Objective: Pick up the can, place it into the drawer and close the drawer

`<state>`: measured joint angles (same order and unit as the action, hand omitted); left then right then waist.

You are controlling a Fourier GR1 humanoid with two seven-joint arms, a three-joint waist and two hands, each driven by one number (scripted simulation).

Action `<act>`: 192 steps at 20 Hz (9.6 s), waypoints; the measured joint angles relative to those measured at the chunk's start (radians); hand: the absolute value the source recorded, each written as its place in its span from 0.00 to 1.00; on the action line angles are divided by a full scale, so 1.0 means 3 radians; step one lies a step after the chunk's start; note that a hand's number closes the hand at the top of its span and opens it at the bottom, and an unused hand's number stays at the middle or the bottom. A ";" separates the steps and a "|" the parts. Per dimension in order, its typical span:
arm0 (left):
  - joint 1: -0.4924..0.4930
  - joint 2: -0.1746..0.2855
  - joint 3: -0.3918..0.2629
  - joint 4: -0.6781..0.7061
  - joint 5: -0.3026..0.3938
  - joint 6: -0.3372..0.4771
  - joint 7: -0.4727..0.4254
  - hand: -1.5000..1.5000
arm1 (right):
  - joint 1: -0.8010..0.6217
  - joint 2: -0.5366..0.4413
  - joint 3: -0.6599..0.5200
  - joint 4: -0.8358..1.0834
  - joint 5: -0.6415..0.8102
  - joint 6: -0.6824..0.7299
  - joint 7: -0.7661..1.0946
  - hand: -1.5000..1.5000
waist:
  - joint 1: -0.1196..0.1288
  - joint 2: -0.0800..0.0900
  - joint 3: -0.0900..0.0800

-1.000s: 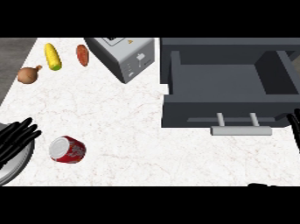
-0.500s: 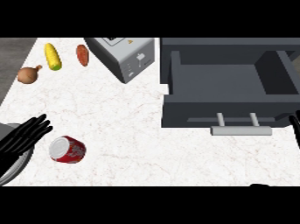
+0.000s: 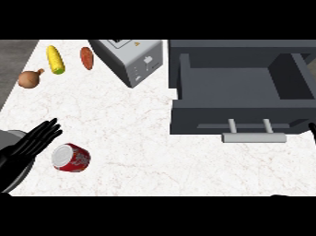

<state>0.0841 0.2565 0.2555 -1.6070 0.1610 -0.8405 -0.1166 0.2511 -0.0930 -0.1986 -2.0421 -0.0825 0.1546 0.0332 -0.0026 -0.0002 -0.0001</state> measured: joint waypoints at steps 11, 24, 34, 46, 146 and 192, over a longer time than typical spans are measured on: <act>-0.0238 0.0126 0.0057 0.0819 -0.0644 0.0187 -0.0692 0.00 | -0.0018 0.0128 0.0047 0.0012 0.0140 0.0013 -0.0040 0.00 | -0.0002 0.0001 -0.0001; -0.0530 0.0306 -0.0184 0.1850 -0.1106 0.0610 -0.1450 0.00 | 0.0019 0.0179 0.0029 -0.0034 0.0187 0.0050 -0.0088 0.00 | -0.0013 -0.0005 0.0013; -0.0725 0.0355 -0.0343 0.2408 -0.1227 0.0851 -0.1786 0.00 | -0.0031 0.0160 -0.0015 -0.0139 0.0134 0.0063 0.0068 0.00 | -0.0017 -0.0023 0.0051; -0.1055 0.0398 -0.0451 0.3052 -0.1242 0.1004 -0.1990 0.00 | -0.0025 0.0150 -0.0105 -0.0179 0.0035 0.0123 0.0106 0.00 | -0.0018 -0.0004 0.0013; -0.5047 -0.0855 -0.1810 0.3276 0.0375 0.4648 0.0908 1.00 | -0.0045 0.0234 -0.0251 -0.0368 -0.0066 0.0182 0.0219 0.00 | -0.0177 0.0040 0.0006; -0.5014 -0.0855 -0.2951 0.4134 0.1385 0.5401 0.0168 0.00 | -0.0481 0.0045 -0.0178 -0.0390 0.0123 0.0150 0.0312 0.00 | -0.0424 0.0101 0.0008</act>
<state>-1.4201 0.0000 -0.6298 -0.3668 0.5766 0.7796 -0.0661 0.1069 -0.0794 -0.2521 -2.1590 -0.0456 0.1998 0.1266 -0.1299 0.0300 0.0024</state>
